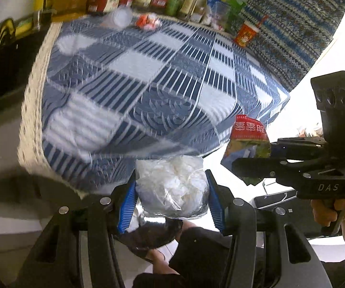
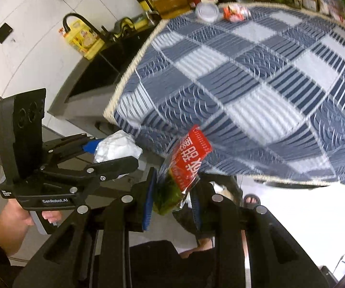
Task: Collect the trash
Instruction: 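Carry the wrapper and tissue bag down over the black bin, then open both tools over the bin to drop the wrapper and tissue bag, then raise both open tools back up toward the counter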
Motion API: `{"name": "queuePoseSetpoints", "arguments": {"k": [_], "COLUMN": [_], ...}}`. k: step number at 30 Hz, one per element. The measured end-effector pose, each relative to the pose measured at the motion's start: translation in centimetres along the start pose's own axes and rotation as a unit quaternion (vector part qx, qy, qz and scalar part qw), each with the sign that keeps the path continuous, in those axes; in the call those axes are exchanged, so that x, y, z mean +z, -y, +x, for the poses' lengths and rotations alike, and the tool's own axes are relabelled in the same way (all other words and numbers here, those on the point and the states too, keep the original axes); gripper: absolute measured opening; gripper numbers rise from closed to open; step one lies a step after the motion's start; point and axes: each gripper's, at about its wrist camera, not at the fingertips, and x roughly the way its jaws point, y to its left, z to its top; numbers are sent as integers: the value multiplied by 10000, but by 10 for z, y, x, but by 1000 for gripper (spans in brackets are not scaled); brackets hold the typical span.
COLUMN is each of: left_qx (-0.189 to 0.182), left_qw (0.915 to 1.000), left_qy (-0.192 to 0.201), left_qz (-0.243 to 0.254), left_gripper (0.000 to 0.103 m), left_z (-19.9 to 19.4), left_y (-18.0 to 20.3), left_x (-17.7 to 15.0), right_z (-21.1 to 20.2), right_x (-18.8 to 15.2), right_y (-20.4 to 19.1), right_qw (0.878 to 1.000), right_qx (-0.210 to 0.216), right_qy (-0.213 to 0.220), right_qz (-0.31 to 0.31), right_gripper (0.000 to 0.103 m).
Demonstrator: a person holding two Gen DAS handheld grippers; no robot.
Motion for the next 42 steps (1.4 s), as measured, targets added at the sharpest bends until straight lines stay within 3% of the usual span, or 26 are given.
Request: {"name": "queuePoseSetpoints", "arguments": {"k": [15,27,28,29,30,32,42], "left_qx": [-33,2,7,18,24,89,242], "left_qw": [9957,9892,9889,9885,9879,9871,9855], "left_qy": [-756,-1206,-1221,-1236,-1258,-1294,-1280], "left_qz": [-531,-835,-841,-871,-904,-939,-1087], "left_gripper": [51,51,52,53,58,72,73], "left_z": [57,89,90,91,92,94,88], "left_y": [-24,-39,-39,-40,-41,-42,-58], "left_x": [-58,-83,-82,-82,-82,-80,-82], "right_z": [68,95,96,97,97,95,87], "right_x": [-49,-55,-54,-53,-52,-51,-46], "right_y": [24,40,40,39,39,39,35], "right_qw": [9956,9919,9919,9919,9917,9917,9936], "right_qx": [82,39,61,72,108,156,40], "right_qy": [-848,-1108,-1103,-1101,-1084,-1040,-866], "right_qz": [396,617,623,637,685,738,725], "right_gripper": [30,31,32,40,54,64,64]}}
